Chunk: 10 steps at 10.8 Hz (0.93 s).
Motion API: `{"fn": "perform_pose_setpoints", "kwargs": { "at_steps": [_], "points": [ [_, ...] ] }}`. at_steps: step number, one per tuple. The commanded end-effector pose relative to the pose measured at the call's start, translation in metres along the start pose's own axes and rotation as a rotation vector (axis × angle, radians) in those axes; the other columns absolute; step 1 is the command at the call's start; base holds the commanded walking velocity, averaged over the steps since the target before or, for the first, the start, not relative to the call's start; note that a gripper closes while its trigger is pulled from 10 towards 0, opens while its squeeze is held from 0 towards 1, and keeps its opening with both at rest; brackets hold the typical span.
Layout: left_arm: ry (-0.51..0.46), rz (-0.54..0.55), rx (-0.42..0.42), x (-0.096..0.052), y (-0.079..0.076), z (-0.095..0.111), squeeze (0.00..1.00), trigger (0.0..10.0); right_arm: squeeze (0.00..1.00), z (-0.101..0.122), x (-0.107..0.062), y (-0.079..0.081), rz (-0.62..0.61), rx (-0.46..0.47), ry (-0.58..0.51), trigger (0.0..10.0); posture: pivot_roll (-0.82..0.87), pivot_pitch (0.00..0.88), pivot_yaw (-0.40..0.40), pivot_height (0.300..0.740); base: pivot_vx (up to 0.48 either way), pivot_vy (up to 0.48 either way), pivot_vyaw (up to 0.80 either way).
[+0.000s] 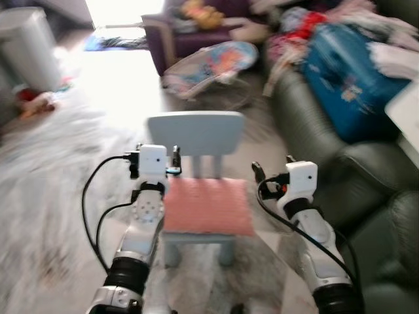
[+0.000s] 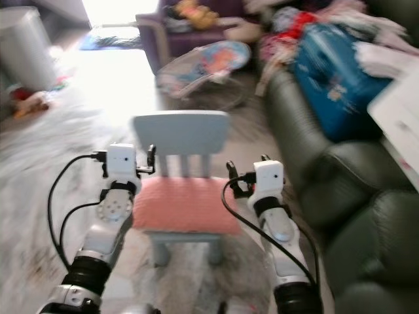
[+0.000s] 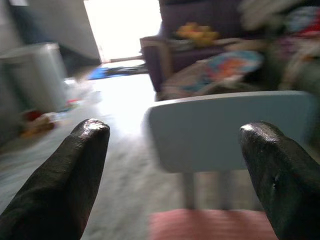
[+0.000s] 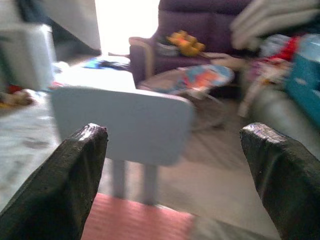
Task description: Move the pillow to the sofa
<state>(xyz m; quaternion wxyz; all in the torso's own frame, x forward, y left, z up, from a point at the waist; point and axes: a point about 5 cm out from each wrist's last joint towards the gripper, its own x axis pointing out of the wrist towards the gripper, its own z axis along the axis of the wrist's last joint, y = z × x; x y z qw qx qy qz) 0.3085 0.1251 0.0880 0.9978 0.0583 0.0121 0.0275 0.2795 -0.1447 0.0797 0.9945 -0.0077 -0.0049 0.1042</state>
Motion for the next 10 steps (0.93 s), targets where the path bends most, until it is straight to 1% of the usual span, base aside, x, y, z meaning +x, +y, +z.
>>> {"fn": "perform_pose_setpoints", "kwargs": {
  "at_steps": [1, 2, 4, 7, 9, 10],
  "points": [
    [0.013, 0.024, 0.010, 0.0000, 0.0071, -0.0027, 0.00, 10.0, 0.00, 0.0037, 0.0025, 0.0053, 0.022, 0.004, -0.019, 10.0, -0.04, 0.000, 0.016, 0.740, 0.000, 0.000, 0.76],
    [0.008, 0.020, 0.021, 0.0002, 0.0081, -0.0023, 0.00, 10.0, 0.00, 0.0034, 0.0025, 0.0055, 0.025, 0.004, -0.018, 10.0, -0.04, 0.000, 0.018, 0.740, 0.000, 0.000, 0.53],
    [0.009, 0.017, 0.025, -0.0006, 0.0087, -0.0031, 0.00, 10.0, 0.00, 0.0033, 0.0022, 0.0044, 0.019, 0.006, -0.020, 10.0, -0.04, 0.000, 0.019, 0.740, 0.345, 0.285, 0.51],
    [0.009, 0.004, 0.022, -0.0012, 0.0063, -0.0033, 0.00, 10.0, 0.00, 0.0031, 0.0018, 0.0038, 0.001, 0.019, -0.022, 10.0, -0.04, 0.000, 0.022, 0.740, 0.405, 0.254, 0.00],
    [0.018, 0.005, 0.021, -0.0010, 0.0055, -0.0040, 0.00, 10.0, 0.00, 0.0029, 0.0018, 0.0038, -0.006, 0.019, -0.020, 10.0, -0.04, 0.000, 0.022, 0.740, 0.345, 0.000, 0.00],
    [0.019, 0.000, 0.020, -0.0012, 0.0050, -0.0041, 0.00, 10.0, 0.00, 0.0020, 0.0017, 0.0034, -0.016, 0.020, -0.014, 10.0, -0.04, 0.000, 0.022, 0.740, 0.000, 0.000, 0.00]
  ]
}}
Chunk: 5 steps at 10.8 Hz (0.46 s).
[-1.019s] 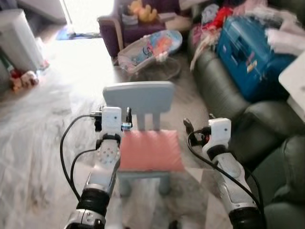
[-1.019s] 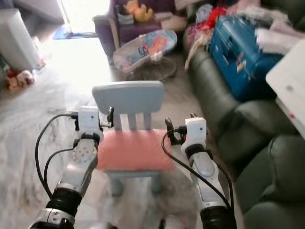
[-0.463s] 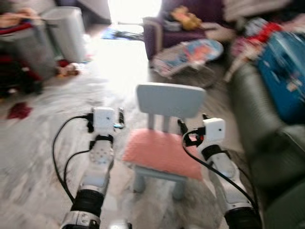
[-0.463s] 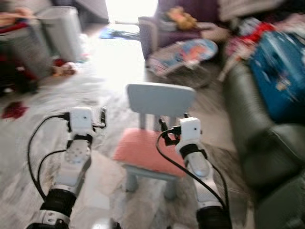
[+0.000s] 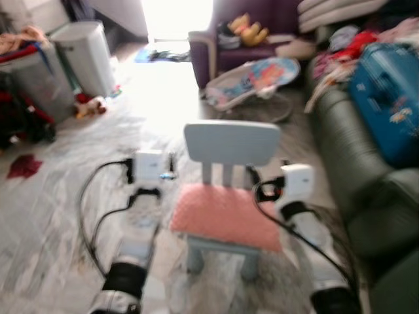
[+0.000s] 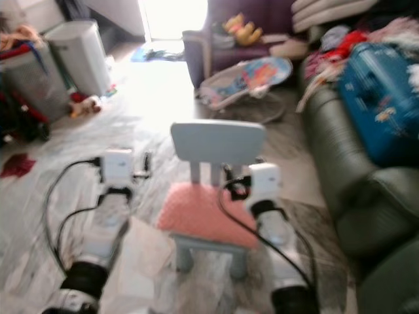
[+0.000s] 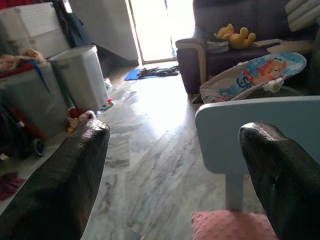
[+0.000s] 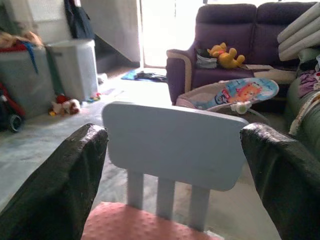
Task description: Move the pillow to the sofa
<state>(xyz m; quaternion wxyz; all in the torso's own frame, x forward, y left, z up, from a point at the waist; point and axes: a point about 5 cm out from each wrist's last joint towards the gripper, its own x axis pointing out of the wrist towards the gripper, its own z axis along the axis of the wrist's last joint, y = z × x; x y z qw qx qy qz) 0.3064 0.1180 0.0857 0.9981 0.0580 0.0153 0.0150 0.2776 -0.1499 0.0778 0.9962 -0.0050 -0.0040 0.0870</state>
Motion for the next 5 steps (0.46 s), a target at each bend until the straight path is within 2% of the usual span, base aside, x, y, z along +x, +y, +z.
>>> {"fn": "perform_pose_setpoints", "kwargs": {
  "at_steps": [1, 2, 5],
  "points": [
    [0.014, 0.024, 0.020, 0.0008, 0.0119, -0.0027, 0.00, 10.0, 0.00, 0.0031, 0.0044, 0.0080, 0.012, 0.015, -0.007, 10.0, -0.04, 0.000, 0.022, 0.740, 0.000, 0.000, 0.00],
    [0.015, 0.023, 0.019, 0.0004, 0.0119, -0.0030, 0.00, 10.0, 0.00, 0.0025, 0.0045, 0.0077, 0.008, 0.017, -0.002, 10.0, -0.04, 0.000, 0.022, 0.740, 0.000, 0.000, -0.47],
    [0.002, -0.011, 0.011, -0.0015, 0.0087, -0.0024, 0.00, 10.0, 0.00, 0.0035, 0.0050, 0.0071, 0.002, 0.015, -0.008, 10.0, -0.04, 0.000, 0.020, 0.740, 0.381, 0.000, -0.80]
  ]
}}
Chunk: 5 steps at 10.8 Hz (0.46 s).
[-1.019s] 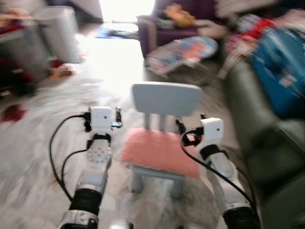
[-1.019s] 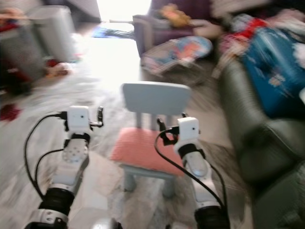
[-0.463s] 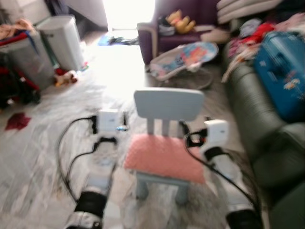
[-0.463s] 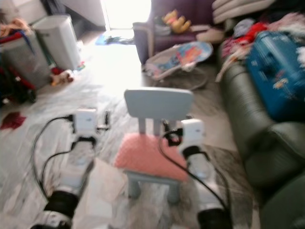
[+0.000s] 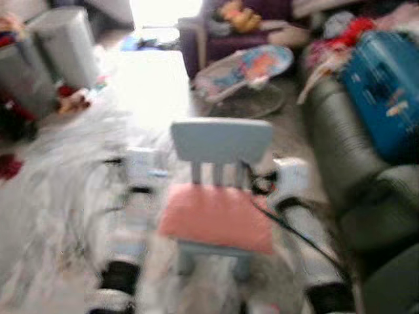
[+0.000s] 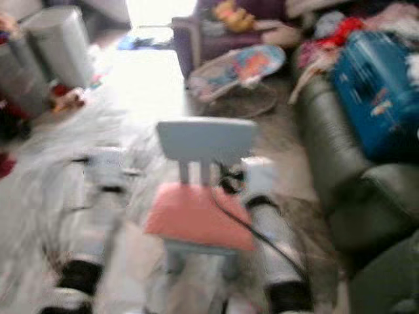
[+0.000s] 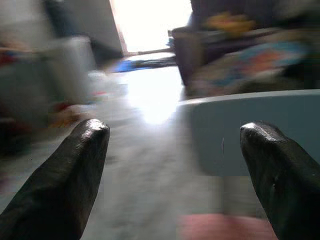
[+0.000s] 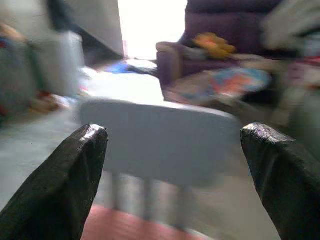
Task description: Move the pillow to the sofa
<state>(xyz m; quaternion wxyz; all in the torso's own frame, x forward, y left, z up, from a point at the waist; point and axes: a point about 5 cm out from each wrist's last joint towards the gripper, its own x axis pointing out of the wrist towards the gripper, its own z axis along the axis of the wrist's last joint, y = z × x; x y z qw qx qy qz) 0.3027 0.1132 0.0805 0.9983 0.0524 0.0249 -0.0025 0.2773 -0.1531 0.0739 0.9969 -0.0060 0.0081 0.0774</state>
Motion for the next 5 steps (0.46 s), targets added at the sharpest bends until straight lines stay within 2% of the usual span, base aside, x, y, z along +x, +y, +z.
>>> {"fn": "perform_pose_setpoints", "kwargs": {
  "at_steps": [1, 2, 4, 5],
  "points": [
    [-0.013, 0.025, 0.024, 0.0016, 0.0136, 0.0022, 0.00, 10.0, 0.00, 0.0076, 0.0057, 0.0102, 0.020, 0.015, -0.032, 10.0, -0.04, 0.000, 0.021, 0.740, 0.458, 0.000, -0.80],
    [-0.011, 0.028, 0.020, 0.0017, 0.0133, 0.0018, 0.00, 10.0, 0.00, 0.0078, 0.0059, 0.0100, 0.019, 0.016, -0.033, 10.0, -0.04, 0.000, 0.021, 0.740, 0.465, 0.000, -0.64],
    [-0.007, 0.039, -0.012, 0.0019, 0.0119, 0.0022, 0.00, 10.0, 0.00, 0.0079, 0.0060, 0.0099, 0.020, 0.020, -0.035, 10.0, -0.04, 0.000, 0.020, 0.740, 0.000, 0.000, 0.00],
    [-0.009, 0.033, -0.002, 0.0013, 0.0118, 0.0021, 0.00, 10.0, 0.00, 0.0076, 0.0054, 0.0106, 0.024, 0.023, -0.035, 10.0, -0.04, 0.000, 0.020, 0.740, 0.000, 0.000, 0.00]
  ]
}}
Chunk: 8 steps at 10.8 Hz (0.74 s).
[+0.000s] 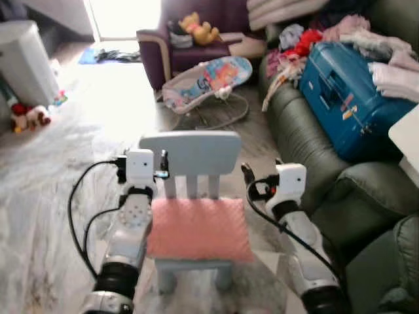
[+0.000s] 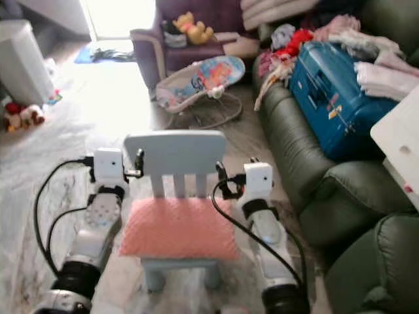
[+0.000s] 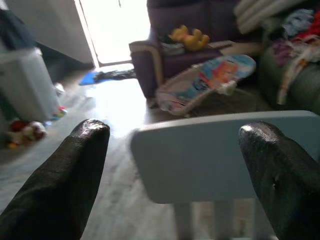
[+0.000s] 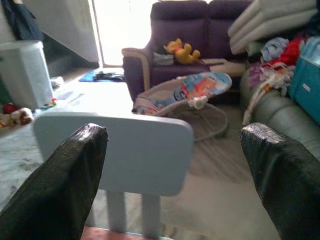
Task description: Move the pillow to the sofa
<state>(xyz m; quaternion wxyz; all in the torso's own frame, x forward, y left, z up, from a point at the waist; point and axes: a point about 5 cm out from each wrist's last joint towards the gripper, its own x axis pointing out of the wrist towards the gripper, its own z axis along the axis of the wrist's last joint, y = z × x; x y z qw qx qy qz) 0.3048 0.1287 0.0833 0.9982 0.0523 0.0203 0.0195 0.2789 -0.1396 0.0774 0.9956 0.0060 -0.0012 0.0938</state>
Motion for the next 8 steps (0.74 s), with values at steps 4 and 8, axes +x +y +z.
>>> {"fn": "perform_pose_setpoints", "kwargs": {
  "at_steps": [4, 8],
  "points": [
    [0.013, -0.006, 0.003, -0.001, -0.003, -0.001, 0.00, 10.0, 0.00, 0.003, 0.002, -0.003, -0.013, 0.010, -0.010, 10.0, -0.03, 0.000, 0.012, 0.740, 0.000, 0.000, 0.00],
    [0.030, -0.001, 0.052, -0.012, 0.009, -0.010, 0.00, 10.0, 0.00, -0.001, -0.007, -0.004, -0.024, 0.043, 0.012, 10.0, -0.02, 0.000, 0.010, 0.740, 0.000, 0.000, 0.00]
  ]
}}
